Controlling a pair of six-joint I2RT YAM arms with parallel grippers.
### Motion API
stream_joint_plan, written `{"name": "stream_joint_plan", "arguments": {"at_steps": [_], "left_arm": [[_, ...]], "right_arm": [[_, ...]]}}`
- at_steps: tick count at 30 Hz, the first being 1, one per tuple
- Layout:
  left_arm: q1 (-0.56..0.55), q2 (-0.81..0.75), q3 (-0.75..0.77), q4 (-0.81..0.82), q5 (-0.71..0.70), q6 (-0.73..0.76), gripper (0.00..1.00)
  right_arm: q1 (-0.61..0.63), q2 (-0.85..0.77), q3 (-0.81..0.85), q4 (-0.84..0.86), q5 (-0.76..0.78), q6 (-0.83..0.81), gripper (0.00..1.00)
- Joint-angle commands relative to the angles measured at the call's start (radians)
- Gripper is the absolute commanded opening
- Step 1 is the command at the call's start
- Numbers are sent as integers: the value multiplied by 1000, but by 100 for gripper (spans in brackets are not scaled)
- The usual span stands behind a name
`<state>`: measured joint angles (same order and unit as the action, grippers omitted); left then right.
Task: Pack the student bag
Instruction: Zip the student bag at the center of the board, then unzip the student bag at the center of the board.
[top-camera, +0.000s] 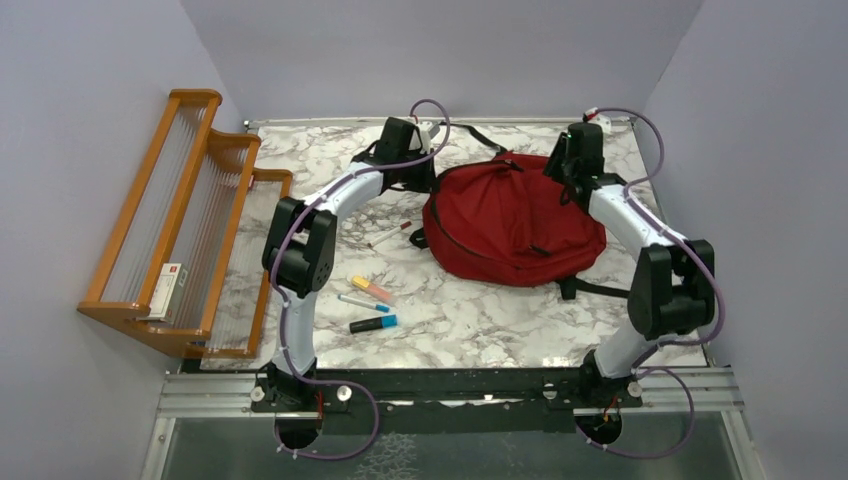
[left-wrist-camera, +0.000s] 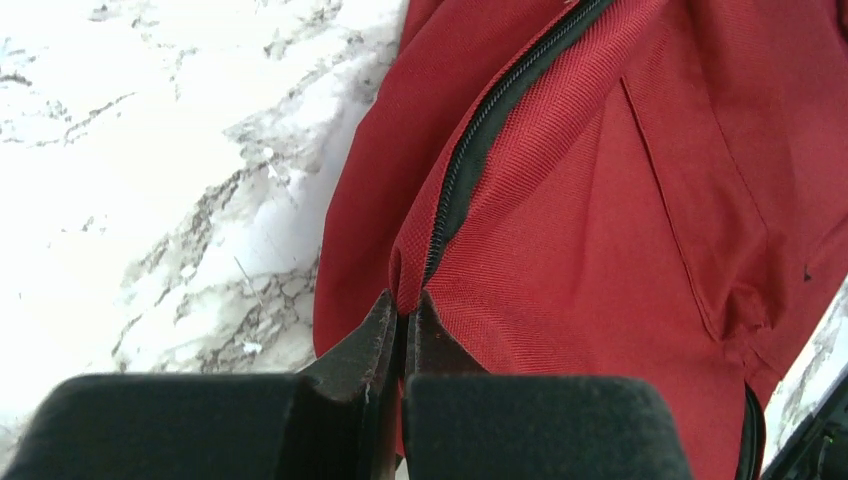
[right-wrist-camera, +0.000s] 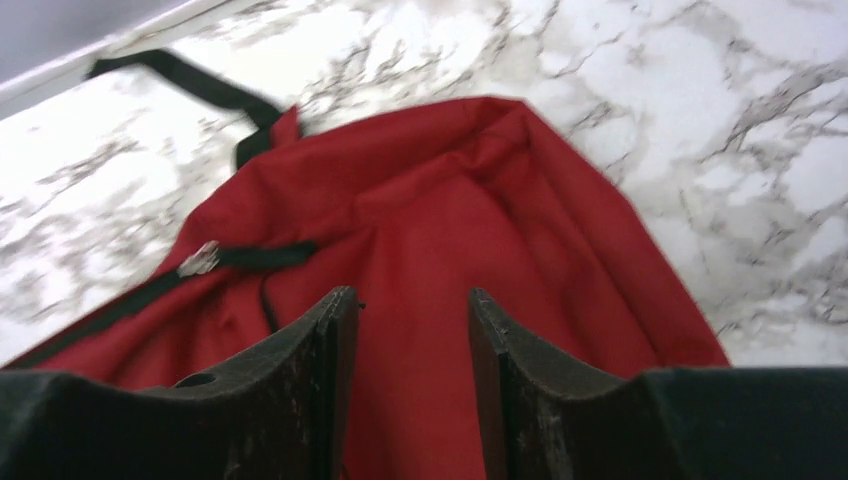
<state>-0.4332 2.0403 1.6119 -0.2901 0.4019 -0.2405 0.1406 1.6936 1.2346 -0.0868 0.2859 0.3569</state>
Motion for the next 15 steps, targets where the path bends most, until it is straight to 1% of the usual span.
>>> {"name": "stream_joint_plan", "arguments": {"at_steps": [1,5,6,9,11,13,15], "left_arm": [[-4,72,127,-34,-20,36,3],[1,89,142,-51,-70,55,14],[2,83,135,-50,-80,58,18],[2,60,112,-49,-120,72,38],[2,37,92,-46,-144,78,46],[2,6,68,-37,-159,75,53],[1,-27,45,-24,-175,71,57]], "right_arm": [[14,-155,-85,-92,-108,109,49],[13,-282,-208,-166,-185,197,51],[13,-315,-243,-180,-198,215,52],[13,-416,-344,-221,-242,271,53],[13,-479,-409,-228,-273,290,54],[13,-534,-454,-244,-278,295,55],[13,-571,-479,-265,-319,282,54]]}}
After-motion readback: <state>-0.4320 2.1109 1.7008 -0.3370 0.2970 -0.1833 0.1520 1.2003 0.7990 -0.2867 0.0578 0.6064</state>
